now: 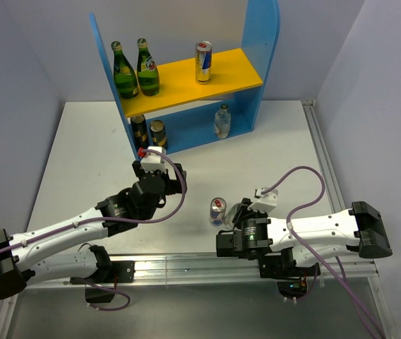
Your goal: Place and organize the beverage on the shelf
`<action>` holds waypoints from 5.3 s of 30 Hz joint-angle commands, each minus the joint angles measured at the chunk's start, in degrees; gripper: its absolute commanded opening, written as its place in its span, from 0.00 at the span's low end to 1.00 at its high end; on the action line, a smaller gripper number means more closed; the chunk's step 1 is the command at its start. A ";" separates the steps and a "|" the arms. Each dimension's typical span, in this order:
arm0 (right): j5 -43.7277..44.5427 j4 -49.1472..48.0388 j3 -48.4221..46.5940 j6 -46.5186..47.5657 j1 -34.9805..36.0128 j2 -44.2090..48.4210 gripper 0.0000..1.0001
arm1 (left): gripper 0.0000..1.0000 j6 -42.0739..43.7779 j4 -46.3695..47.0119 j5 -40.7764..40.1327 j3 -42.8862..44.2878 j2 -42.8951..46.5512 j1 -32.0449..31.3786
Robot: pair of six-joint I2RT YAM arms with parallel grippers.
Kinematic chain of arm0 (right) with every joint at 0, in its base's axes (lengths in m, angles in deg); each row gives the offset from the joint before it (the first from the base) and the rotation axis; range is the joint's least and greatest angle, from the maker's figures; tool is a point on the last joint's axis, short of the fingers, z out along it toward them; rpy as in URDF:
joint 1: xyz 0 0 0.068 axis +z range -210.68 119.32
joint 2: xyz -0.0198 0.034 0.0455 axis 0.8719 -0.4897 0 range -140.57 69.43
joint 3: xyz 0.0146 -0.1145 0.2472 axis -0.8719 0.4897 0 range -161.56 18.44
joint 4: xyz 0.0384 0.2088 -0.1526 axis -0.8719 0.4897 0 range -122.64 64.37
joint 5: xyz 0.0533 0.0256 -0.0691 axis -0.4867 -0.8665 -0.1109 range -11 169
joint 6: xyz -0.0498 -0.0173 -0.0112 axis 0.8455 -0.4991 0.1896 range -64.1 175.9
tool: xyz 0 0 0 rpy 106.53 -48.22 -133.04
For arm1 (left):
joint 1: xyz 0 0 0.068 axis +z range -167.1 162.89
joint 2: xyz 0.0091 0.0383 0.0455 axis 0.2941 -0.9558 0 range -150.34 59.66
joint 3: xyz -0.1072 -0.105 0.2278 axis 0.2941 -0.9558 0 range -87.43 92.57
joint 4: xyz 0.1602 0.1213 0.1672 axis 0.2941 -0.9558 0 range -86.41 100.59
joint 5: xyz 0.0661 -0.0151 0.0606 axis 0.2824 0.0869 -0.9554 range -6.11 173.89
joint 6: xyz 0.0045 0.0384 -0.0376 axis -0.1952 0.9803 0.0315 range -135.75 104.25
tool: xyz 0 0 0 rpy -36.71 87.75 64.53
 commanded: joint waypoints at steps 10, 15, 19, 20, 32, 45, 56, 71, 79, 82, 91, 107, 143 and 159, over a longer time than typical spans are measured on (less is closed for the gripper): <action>0.89 -2.93 1.00 -0.15 -1.07 0.44 0.11 | 0.99 -0.72 1.06 -0.26 -0.11 0.69 0.22; 3.78 -1.53 -2.51 1.43 -1.16 -0.69 0.04 | 0.99 -0.80 1.33 -0.17 -0.02 0.60 0.22; 6.86 -0.12 -5.68 2.84 -1.69 -2.10 0.00 | 0.99 -0.98 1.24 -0.08 -0.11 0.78 0.22; 7.22 0.32 -6.81 3.02 -1.86 -2.45 0.00 | 0.99 -1.07 1.24 -0.08 -0.29 0.95 0.22; 11.26 -11.66 -13.42 23.64 -4.50 -4.48 0.00 | 0.99 -0.72 1.33 -0.34 -0.90 1.92 0.22; 0.54 -51.43 -3.75 65.13 -17.59 4.93 0.00 | 0.99 -0.28 2.29 -0.61 -1.78 2.27 0.22; -8.15 -74.11 -6.12 78.51 -28.84 -6.04 0.00 | 0.99 -0.01 2.82 -0.69 -1.96 2.01 0.22; -16.42 -83.17 -26.59 87.04 -41.14 -27.49 0.00 | 0.99 0.51 3.00 -0.43 -2.66 2.45 0.31; -16.78 -85.63 -35.56 89.68 -43.87 -35.31 0.00 | 0.99 0.69 3.35 -0.87 -3.27 2.53 0.31; -16.08 -86.86 -38.02 90.82 -44.84 -37.17 0.00 | 0.99 0.78 3.52 -0.96 -3.45 2.18 0.31; -15.63 -91.62 -42.15 92.40 -47.12 -43.14 0.00 | 0.99 1.04 3.79 -1.05 -3.19 0.52 0.40; -15.10 -94.95 -47.52 93.19 -49.32 -48.60 0.00 | 0.99 1.39 5.46 -1.13 -3.19 -1.51 0.92; -18.80 -96.19 -42.07 91.17 -49.33 -45.36 1.00 | 0.99 1.39 4.49 -0.69 -2.22 -1.42 2.07; -12.49 -93.65 -24.15 87.84 -43.53 -24.54 1.00 | 0.99 3.06 2.20 2.81 -2.56 -0.10 2.15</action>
